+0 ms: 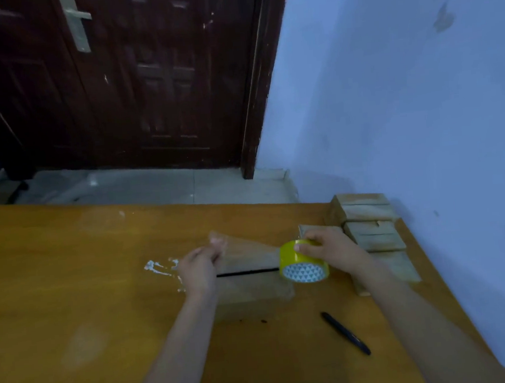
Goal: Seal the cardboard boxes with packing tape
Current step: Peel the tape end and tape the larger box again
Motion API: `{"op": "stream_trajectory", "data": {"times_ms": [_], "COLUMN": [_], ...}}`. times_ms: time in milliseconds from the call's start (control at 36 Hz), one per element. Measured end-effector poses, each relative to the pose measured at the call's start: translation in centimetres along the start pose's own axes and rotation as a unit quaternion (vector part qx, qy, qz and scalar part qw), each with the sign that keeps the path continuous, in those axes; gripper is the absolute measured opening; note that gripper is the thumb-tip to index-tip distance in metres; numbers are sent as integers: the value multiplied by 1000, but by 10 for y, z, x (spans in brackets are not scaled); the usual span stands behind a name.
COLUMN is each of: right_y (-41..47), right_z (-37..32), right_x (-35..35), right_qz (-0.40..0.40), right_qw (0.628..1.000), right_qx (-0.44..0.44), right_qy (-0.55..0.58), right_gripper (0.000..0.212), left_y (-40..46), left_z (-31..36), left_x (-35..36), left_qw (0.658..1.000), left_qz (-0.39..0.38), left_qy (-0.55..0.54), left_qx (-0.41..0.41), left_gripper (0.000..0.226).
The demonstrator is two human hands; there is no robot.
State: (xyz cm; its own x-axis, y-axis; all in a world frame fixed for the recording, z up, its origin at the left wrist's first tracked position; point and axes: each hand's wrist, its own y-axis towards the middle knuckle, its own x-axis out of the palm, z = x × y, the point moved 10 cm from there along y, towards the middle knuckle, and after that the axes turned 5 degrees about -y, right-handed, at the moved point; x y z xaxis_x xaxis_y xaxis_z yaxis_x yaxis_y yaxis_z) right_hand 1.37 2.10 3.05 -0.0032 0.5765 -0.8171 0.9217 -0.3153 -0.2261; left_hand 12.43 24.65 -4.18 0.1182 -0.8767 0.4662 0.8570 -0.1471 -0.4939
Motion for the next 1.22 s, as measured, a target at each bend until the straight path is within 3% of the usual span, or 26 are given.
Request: {"op": "stream_trajectory", "data": {"times_ms": [83, 139, 194, 278, 306, 361, 444, 556, 639, 806, 1222], "right_y": [5, 4, 3, 4, 4, 3, -2, -3, -4, 1, 15], "right_z": [11, 24, 32, 29, 26, 27, 30, 33, 31, 24, 47], "right_x": [-9, -21, -30, -46, -50, -50, -47, -33, -23, -10, 13], "right_qz": [-5, 6, 11, 48, 62, 61, 51, 32, 19, 25, 24], "right_qw": [990, 961, 946, 930, 932, 973, 999, 999, 999, 992, 924], "right_qx": [52, 105, 131, 104, 89, 56, 19, -14, -29, -39, 24], "right_qy": [-133, -257, -295, -349, -346, -213, 2, 26, 41, -120, -380], "right_gripper": [41, 50, 57, 63, 64, 59, 51, 53, 73, 43, 44], "left_y": [4, 1, -3, -4, -4, 0, 8, 8, 7, 5, -5], "left_z": [11, 20, 25, 22, 20, 15, 7, -4, -8, -13, -21], "left_x": [9, 19, 27, 26, 23, 12, -11, -30, -40, -51, -44], "left_qw": [1000, 1000, 1000, 1000, 1000, 1000, 998, 995, 994, 992, 991], "left_qz": [17, 13, -4, -4, -4, 5, 38, 56, 71, 92, 118], "left_qy": [-18, -7, 11, 12, 7, -12, -43, -66, -66, -76, -70], "left_qx": [3, 13, 23, 23, 20, 5, -26, -45, -48, -48, -7], "left_gripper": [19, 19, 18, 22, 27, 32, 13, 12, 8, 11, 19]}}
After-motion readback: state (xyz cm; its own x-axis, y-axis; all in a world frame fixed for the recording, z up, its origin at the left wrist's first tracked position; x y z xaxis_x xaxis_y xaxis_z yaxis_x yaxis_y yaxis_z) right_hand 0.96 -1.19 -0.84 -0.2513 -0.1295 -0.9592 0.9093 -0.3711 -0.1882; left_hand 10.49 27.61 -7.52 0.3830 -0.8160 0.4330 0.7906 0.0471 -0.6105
